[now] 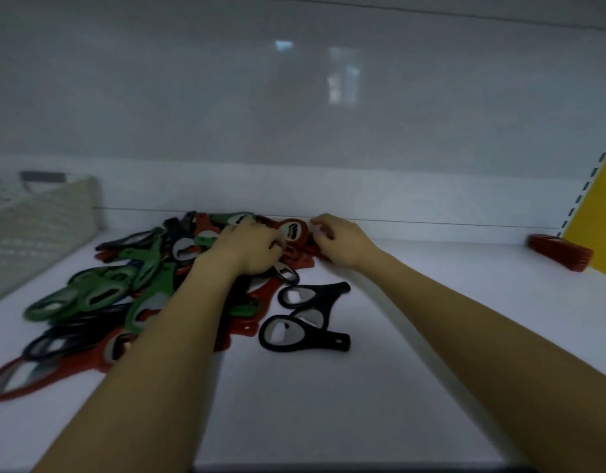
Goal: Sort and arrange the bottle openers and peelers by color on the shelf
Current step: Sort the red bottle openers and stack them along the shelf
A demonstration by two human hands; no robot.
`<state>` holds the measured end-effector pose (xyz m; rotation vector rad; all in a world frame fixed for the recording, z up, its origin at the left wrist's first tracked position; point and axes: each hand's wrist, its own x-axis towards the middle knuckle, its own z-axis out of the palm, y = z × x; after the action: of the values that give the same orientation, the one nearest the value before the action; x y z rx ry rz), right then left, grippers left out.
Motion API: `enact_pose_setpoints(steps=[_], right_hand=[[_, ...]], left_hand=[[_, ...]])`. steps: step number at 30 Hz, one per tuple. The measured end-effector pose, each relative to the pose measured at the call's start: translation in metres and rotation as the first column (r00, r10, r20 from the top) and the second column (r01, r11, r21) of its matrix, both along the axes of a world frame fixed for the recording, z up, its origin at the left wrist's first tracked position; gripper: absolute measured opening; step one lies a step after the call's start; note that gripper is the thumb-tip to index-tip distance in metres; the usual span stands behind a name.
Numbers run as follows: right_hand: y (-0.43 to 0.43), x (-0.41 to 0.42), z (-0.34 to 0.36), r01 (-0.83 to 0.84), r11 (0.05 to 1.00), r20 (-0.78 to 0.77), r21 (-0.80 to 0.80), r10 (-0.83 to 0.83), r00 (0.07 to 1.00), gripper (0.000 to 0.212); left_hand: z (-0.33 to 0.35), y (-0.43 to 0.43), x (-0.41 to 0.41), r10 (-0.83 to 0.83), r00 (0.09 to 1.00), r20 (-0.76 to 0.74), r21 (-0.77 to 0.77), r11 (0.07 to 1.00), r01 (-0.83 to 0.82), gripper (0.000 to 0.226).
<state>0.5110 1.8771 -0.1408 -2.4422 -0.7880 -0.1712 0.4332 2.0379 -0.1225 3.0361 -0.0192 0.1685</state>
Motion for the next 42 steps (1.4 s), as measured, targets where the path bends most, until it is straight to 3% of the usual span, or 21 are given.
enact_pose_setpoints(steps=[3, 6, 9, 11, 15, 19, 22, 26, 28, 29, 30, 32, 33, 35, 39, 42], right_hand=[[0.017, 0.014, -0.003, 0.112, 0.991, -0.102, 0.079, -0.104, 0.989, 0.044], [0.032, 0.022, -0.01, 0.19, 0.972, -0.085, 0.138, -0.179, 0.98, 0.037], [0.039, 0.016, -0.009, 0.181, 0.943, -0.119, 0.278, -0.153, 0.981, 0.028], [0.035, 0.011, -0.003, 0.143, 0.921, -0.122, 0.362, -0.106, 0.987, 0.024], [0.007, -0.003, 0.018, 0.066, 0.868, -0.029, 0.493, -0.06, 0.998, 0.024], [-0.024, -0.022, 0.02, 0.02, 0.676, -0.224, 0.737, 0.217, 0.95, 0.024], [-0.033, -0.031, 0.014, -0.014, 0.64, -0.289, 0.768, 0.365, 0.885, 0.024], [-0.038, -0.031, 0.016, -0.071, 0.641, -0.239, 0.764, 0.383, 0.892, 0.025], [-0.038, -0.03, 0.015, -0.041, 0.601, -0.238, 0.799, 0.377, 0.895, 0.018], [-0.039, -0.028, 0.011, -0.023, 0.61, -0.235, 0.792, 0.34, 0.91, 0.016], [-0.04, -0.025, 0.007, -0.02, 0.681, -0.219, 0.732, 0.263, 0.94, 0.017], [-0.044, -0.018, -0.005, -0.045, 0.924, -0.103, 0.38, 0.091, 0.991, 0.022], [-0.045, -0.014, -0.012, -0.045, 0.988, -0.034, 0.147, 0.051, 0.998, 0.024], [-0.045, -0.007, -0.022, -0.03, 0.995, 0.037, -0.095, 0.033, 0.999, 0.029], [-0.041, -0.009, -0.017, 0.011, 1.0, -0.024, -0.006, -0.011, 1.0, 0.026], [-0.043, -0.011, -0.015, -0.028, 0.999, 0.056, -0.044, 0.03, 0.998, 0.021]], left_hand=[[0.0, 0.001, -0.001, 0.049, 0.999, -0.023, -0.063, 0.997, -0.05, 0.027], [0.001, 0.004, 0.0, 0.04, 0.999, 0.007, -0.115, 0.993, -0.039, 0.014], [0.001, 0.008, 0.0, 0.008, 0.999, 0.049, -0.16, 0.987, 0.0, 0.003], [0.001, 0.008, -0.001, -0.001, 0.992, 0.127, -0.163, 0.986, 0.022, 0.011], [0.0, 0.003, 0.0, 0.003, 0.903, 0.429, -0.129, 0.99, 0.057, 0.046], [-0.002, -0.008, 0.0, -0.155, 0.9, 0.407, -0.153, 0.96, 0.235, 0.069], [0.0, -0.021, -0.006, -0.225, 0.907, 0.356, -0.261, 0.908, 0.328, 0.052], [0.005, -0.033, -0.012, -0.208, 0.944, 0.258, -0.525, 0.79, 0.317, 0.018], [0.005, -0.035, -0.013, -0.154, 0.959, 0.239, -0.59, 0.761, 0.27, 0.013], [0.005, -0.035, -0.013, -0.109, 0.966, 0.234, -0.626, 0.744, 0.236, 0.016], [0.006, -0.035, -0.013, -0.053, 0.973, 0.225, -0.677, 0.709, 0.195, 0.018], [0.006, -0.033, -0.014, 0.046, 0.981, 0.186, -0.796, 0.592, 0.123, 0.019], [0.006, -0.033, -0.014, 0.075, 0.984, 0.162, -0.837, 0.538, 0.097, 0.021], [0.007, -0.032, -0.014, 0.096, 0.989, 0.115, -0.885, 0.462, 0.058, 0.024], [0.007, -0.033, -0.012, 0.117, 0.991, 0.061, -0.948, 0.319, 0.02, 0.028], [0.009, -0.033, -0.013, 0.138, 0.99, 0.024, -0.987, 0.16, 0.002, 0.024]])
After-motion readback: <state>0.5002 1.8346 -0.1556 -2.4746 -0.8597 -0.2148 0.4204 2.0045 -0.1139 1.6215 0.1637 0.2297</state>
